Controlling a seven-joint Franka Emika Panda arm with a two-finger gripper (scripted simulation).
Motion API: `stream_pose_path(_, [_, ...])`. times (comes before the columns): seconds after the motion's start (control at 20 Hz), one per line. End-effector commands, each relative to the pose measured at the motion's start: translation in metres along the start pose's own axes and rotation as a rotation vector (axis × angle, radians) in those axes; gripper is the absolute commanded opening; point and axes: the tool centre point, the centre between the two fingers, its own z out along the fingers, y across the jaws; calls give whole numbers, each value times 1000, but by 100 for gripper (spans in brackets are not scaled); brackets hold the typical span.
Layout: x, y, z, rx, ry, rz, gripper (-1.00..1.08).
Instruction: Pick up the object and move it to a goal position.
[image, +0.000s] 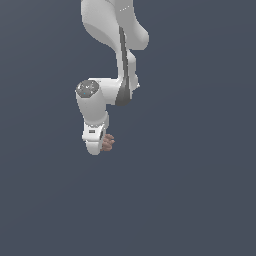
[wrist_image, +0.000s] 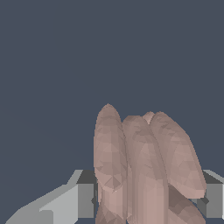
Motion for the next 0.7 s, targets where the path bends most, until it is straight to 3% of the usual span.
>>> stream_pose_path(0.0, [-20, -4, -7, -1, 0, 1, -100])
stream_pose_path(0.35, [-77, -14, -27, 0, 0, 1, -100])
stream_pose_path(0.65, [-102, -17, -35, 0, 0, 1, -100])
